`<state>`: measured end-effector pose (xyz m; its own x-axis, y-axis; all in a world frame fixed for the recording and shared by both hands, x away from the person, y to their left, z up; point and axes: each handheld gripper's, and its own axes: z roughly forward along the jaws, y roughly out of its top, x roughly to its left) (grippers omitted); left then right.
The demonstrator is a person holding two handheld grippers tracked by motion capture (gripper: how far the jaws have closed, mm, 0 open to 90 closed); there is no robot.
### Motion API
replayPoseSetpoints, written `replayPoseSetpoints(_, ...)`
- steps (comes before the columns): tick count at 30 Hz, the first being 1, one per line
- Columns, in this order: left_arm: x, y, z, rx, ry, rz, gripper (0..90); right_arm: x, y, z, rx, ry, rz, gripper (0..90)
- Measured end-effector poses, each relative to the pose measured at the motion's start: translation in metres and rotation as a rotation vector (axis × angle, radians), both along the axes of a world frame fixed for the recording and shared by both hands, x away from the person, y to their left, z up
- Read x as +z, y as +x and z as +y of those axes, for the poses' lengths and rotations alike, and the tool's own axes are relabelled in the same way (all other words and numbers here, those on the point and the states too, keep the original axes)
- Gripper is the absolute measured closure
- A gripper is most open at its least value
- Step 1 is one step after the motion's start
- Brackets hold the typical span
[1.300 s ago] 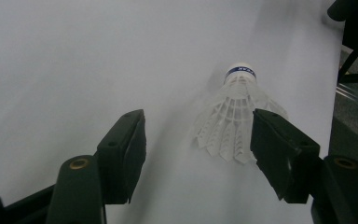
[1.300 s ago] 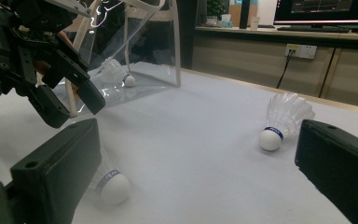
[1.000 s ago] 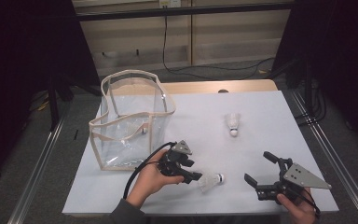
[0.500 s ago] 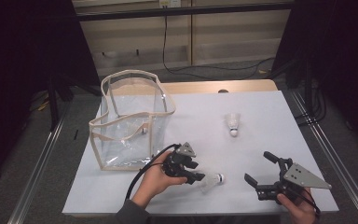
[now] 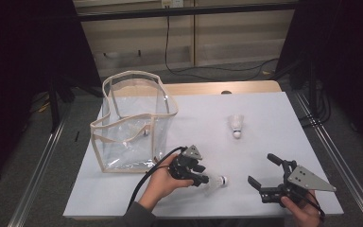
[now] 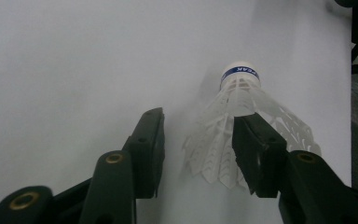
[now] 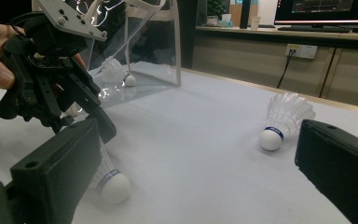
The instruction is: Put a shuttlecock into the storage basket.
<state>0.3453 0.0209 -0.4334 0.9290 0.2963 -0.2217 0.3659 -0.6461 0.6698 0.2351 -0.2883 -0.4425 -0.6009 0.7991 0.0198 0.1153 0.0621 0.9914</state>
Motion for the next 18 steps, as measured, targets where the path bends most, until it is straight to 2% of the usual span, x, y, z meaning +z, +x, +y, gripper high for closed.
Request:
replayPoseSetpoints(10,-0.001,0.000,-0.008,-0.010,-0.008,0.004,57.7,0.000,0.000,0.000,-0.001,-0.004,0.001,0.1)
replayPoseSetpoints(16,-0.002,0.001,-0.011,-0.020,0.007,0.010,64.6,0.000,0.000,0.000,-0.003,-0.002,0.001,0.1)
replayPoseSetpoints(18,-0.003,0.000,-0.011,-0.022,-0.004,0.026,68.3,0.000,0.000,0.000,-0.002,-0.003,0.000,0.1)
